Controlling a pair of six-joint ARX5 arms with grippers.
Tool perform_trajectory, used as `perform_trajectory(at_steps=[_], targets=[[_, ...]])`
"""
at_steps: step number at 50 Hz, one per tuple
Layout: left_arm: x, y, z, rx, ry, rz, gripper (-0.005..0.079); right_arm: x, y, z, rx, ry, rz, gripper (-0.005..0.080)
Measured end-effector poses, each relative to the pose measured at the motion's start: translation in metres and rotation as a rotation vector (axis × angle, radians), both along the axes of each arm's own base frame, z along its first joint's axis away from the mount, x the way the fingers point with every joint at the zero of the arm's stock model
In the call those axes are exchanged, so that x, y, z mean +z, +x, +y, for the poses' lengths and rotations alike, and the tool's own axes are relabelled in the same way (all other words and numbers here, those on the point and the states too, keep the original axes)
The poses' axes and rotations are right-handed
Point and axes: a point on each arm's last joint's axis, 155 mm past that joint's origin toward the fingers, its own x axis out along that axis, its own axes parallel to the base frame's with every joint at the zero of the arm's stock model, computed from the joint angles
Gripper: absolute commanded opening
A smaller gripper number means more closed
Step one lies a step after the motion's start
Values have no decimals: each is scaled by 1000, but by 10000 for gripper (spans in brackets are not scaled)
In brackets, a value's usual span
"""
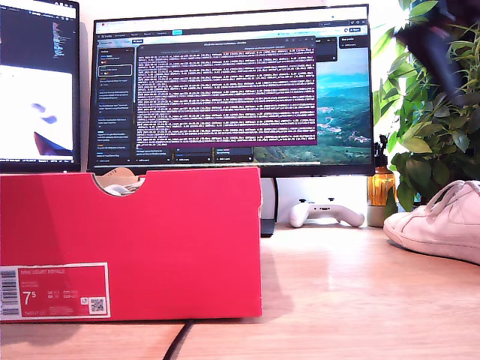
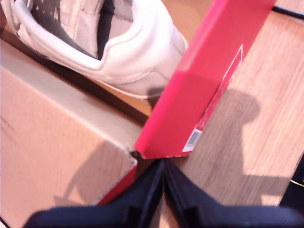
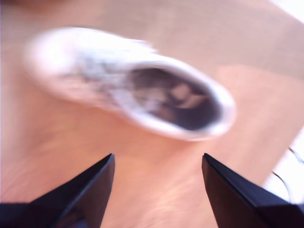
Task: Pack the white shoes by picking the first shoe and placing it inside the red shoebox, left side, then picking and rotating the second shoe and placing it in the shoebox
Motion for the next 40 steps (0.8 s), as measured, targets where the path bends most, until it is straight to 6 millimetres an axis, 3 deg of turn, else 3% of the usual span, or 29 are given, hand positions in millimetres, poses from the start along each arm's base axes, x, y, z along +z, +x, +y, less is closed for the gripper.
perform_trajectory(at_steps=[7,21,40], targets=[[0,0,0,0,0,0,-19,-25,-18,-12,-65,-15,77,535],[0,0,0,0,0,0,-19,-32,-25,-29,-160,-25,85,518],[0,0,0,0,0,0,-19,-38,-7,-46,-236,9,13,499]])
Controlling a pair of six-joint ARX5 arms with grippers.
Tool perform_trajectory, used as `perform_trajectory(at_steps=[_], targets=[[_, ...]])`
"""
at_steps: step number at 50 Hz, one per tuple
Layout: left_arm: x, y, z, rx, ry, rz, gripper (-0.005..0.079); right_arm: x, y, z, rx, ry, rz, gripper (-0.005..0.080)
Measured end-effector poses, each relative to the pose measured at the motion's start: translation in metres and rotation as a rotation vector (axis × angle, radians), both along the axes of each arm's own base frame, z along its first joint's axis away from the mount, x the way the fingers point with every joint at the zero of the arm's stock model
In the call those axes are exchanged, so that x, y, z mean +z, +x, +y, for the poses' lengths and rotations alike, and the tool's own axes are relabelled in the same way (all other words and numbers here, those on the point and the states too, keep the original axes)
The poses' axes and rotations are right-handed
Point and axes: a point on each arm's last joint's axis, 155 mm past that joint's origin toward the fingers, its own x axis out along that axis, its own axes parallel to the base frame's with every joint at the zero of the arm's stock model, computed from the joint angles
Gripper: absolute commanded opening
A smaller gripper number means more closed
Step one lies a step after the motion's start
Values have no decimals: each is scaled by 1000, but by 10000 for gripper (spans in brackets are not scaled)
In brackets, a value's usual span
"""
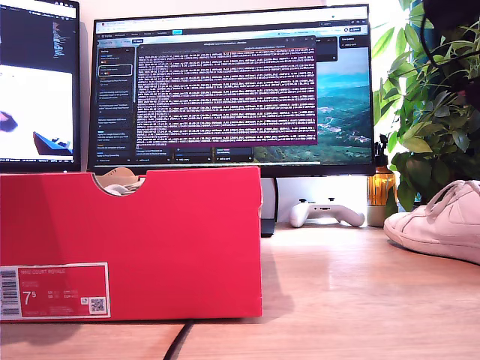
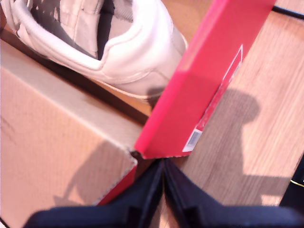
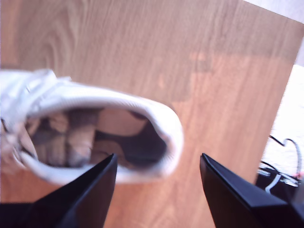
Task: Pack the white shoes by picking the first shoe and placing it inside the red shoebox, left side, then picking and rotating the second shoe and placing it in the shoebox
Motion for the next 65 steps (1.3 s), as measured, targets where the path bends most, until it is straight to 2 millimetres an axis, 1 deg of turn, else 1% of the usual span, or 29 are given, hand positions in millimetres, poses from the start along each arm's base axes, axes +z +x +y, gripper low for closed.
perform_trajectory(at_steps=[2,11,15,25,33,35,37,40,42,43,44,45,48,54,59,61,62,64,65], targets=[[0,0,0,0,0,0,-19,-5,0,0,-5,12,1,499],[0,0,0,0,0,0,-19,-39,-15,1,-18,52,53,499],[0,0,0,0,0,0,-19,-48,-16,2,-18,58,54,499],[0,0,0,0,0,0,-19,-63,-6,-2,-35,65,0,499],[0,0,0,0,0,0,-19,-83,-14,-5,-58,71,4,491],[0,0,0,0,0,0,-19,-86,-13,-5,-69,73,-4,454],[0,0,0,0,0,0,-19,-88,-12,-6,-71,73,-12,389],[0,0,0,0,0,0,-19,-89,-11,-8,-82,75,-21,214],[0,0,0,0,0,0,-19,-88,-9,-9,-84,75,-27,56],[0,0,0,0,0,0,-19,-88,-9,-9,-85,76,-29,-9],[0,0,0,0,0,0,-19,-88,-8,-9,-85,76,-31,-13],[0,0,0,0,0,0,-19,-88,-8,-8,-84,77,-32,6],[0,0,0,0,0,0,-19,-88,-9,-8,-85,78,-28,-13],[0,0,0,0,0,0,-19,-88,-9,-10,-79,76,-25,-13],[0,0,0,0,0,0,-19,-89,-13,-10,-13,74,12,-13],[0,0,0,0,0,0,-19,-88,-14,-10,-13,74,19,-13],[0,0,0,0,0,0,-19,-86,-14,-9,43,67,35,-13],[0,0,0,0,0,0,-19,-83,-11,-8,47,66,29,-13],[0,0,0,0,0,0,-19,-80,-9,-9,98,57,38,-13]])
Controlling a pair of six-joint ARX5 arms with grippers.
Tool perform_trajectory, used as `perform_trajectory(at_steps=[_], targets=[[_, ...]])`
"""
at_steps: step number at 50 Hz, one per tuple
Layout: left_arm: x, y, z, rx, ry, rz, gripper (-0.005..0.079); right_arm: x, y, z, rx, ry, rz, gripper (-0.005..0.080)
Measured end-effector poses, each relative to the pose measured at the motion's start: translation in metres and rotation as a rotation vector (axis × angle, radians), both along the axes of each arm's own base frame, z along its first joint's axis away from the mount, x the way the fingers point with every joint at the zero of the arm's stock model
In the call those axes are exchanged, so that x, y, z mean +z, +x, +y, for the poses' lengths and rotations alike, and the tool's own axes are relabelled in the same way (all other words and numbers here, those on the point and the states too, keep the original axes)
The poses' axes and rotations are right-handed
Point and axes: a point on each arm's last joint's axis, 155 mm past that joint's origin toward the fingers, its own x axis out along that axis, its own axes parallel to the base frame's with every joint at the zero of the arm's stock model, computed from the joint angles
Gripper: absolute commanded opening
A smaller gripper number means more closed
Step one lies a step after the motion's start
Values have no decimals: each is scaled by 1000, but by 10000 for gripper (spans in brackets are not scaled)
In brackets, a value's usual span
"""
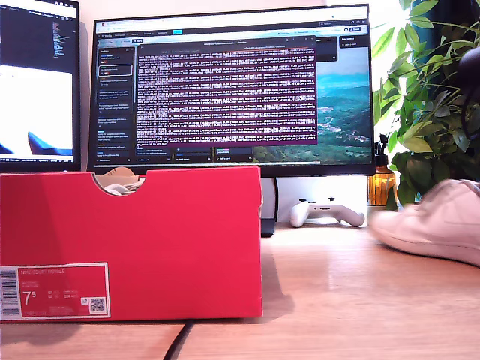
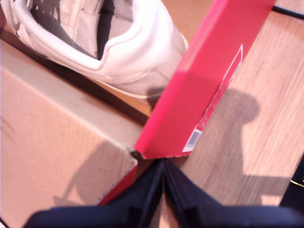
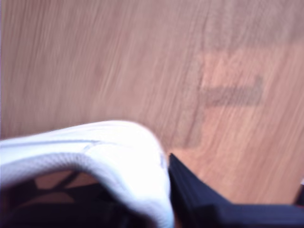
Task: Pack the white shoes by picking the first shoe and placing it inside the red shoebox, left side, then picking and rotating the second shoe and placing it in the shoebox
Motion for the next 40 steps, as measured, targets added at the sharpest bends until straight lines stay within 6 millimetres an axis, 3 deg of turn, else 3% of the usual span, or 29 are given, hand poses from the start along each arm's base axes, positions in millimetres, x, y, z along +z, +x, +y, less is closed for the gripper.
perform_trajectory(at_steps=[5,6,13,17,23,31,40], targets=[[0,0,0,0,0,0,-19,20,21,0,93,-17,-45,-13],[0,0,0,0,0,0,-19,26,28,1,215,-38,-34,-13],[0,0,0,0,0,0,-19,63,61,5,449,-84,-94,-13],[0,0,0,0,0,0,-19,82,78,16,661,-99,-122,-13],[0,0,0,0,0,0,-19,114,103,34,831,-100,-226,-13],[0,0,0,0,-1,0,-19,175,139,61,1007,-120,-440,-13],[0,0,0,-1,0,0,-19,226,159,98,1243,-133,-652,-13]])
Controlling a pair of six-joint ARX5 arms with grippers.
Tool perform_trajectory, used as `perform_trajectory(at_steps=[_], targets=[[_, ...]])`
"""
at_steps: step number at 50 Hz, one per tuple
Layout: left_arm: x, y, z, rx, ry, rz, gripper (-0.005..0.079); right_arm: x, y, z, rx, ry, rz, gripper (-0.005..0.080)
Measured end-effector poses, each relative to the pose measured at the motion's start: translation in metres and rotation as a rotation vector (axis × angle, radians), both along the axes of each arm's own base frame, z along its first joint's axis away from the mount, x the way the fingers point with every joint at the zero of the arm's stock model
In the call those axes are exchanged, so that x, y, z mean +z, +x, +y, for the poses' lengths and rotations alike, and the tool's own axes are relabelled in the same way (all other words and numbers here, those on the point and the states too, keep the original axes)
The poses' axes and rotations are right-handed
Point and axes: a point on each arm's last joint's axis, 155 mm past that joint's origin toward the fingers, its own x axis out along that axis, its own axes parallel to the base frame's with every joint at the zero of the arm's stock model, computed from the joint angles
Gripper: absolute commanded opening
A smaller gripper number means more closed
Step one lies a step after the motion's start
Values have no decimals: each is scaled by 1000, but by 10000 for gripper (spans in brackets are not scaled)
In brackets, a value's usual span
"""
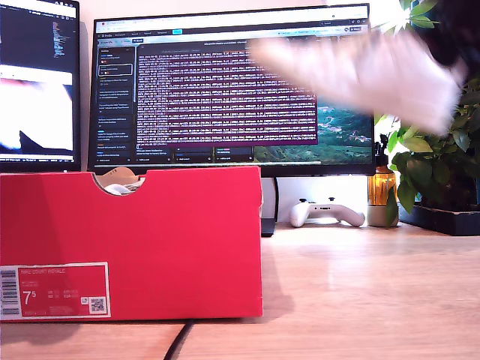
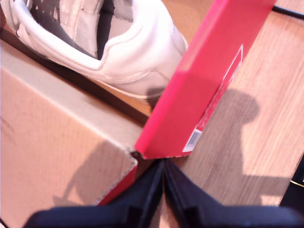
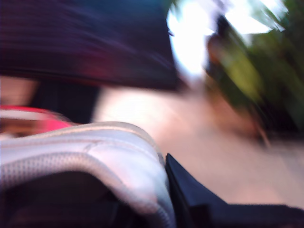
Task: Pack the white shoes by picking the first shoe and placing it inside the red shoebox, left side, then picking and rotating the second shoe and placing it in the shoebox
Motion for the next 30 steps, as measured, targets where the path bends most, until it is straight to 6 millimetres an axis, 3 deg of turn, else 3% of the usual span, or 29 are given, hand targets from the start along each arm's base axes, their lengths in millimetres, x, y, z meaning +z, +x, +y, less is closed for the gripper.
perform_trajectory(at_steps=[12,21,30], targets=[[0,0,0,0,-1,1,-19,31,10,41,215,-50,-186,-13],[0,0,0,-1,-1,1,-19,50,10,83,359,-115,-321,-13],[0,0,0,-1,-1,1,-19,48,10,126,498,-175,-397,-13]])
